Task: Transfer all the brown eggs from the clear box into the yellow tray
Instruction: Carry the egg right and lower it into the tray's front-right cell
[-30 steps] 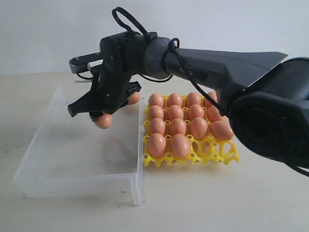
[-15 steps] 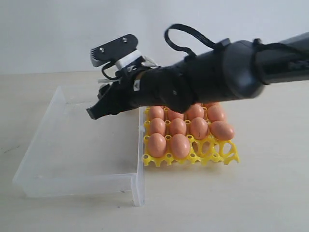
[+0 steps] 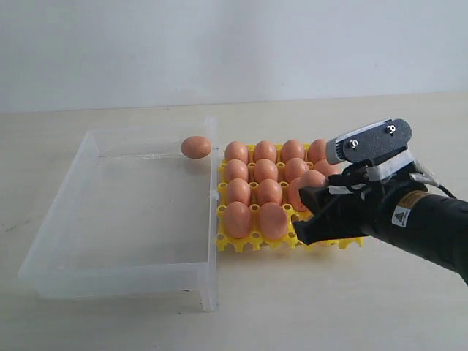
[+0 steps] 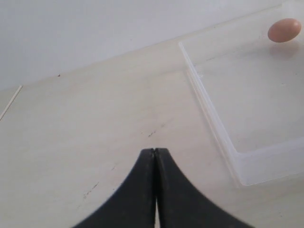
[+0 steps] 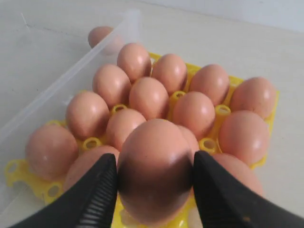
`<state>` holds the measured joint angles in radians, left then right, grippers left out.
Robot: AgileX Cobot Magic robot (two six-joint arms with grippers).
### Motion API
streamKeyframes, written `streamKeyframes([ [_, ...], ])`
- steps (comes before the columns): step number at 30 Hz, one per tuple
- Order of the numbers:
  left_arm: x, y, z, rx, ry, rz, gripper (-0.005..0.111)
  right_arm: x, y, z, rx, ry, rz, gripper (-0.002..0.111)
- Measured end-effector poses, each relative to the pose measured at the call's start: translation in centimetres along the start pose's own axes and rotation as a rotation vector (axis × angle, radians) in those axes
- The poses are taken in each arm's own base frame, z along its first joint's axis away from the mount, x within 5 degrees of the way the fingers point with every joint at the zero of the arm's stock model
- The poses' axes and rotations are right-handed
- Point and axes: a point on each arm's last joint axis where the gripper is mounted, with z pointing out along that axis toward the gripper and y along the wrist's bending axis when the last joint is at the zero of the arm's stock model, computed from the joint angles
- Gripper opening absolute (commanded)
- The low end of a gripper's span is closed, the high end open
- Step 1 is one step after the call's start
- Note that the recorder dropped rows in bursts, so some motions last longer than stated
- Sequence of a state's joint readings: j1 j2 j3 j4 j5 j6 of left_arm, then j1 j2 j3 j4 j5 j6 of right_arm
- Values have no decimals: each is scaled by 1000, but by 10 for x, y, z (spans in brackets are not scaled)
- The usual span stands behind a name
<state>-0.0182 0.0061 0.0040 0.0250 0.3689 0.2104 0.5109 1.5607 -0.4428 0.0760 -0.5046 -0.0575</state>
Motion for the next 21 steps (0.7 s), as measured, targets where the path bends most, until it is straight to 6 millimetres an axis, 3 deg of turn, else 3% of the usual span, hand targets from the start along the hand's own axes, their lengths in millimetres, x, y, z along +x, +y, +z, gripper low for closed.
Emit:
streamKeyframes([
  [7,0,0,0,0,0,0,0,23,-1,15,8,57,-3,0],
  [18,0,0,0,0,0,0,0,31,-2,24,23,51,8,0],
  [21,0,0,0,0,0,0,0,33,-2,25,21,53,20,6],
])
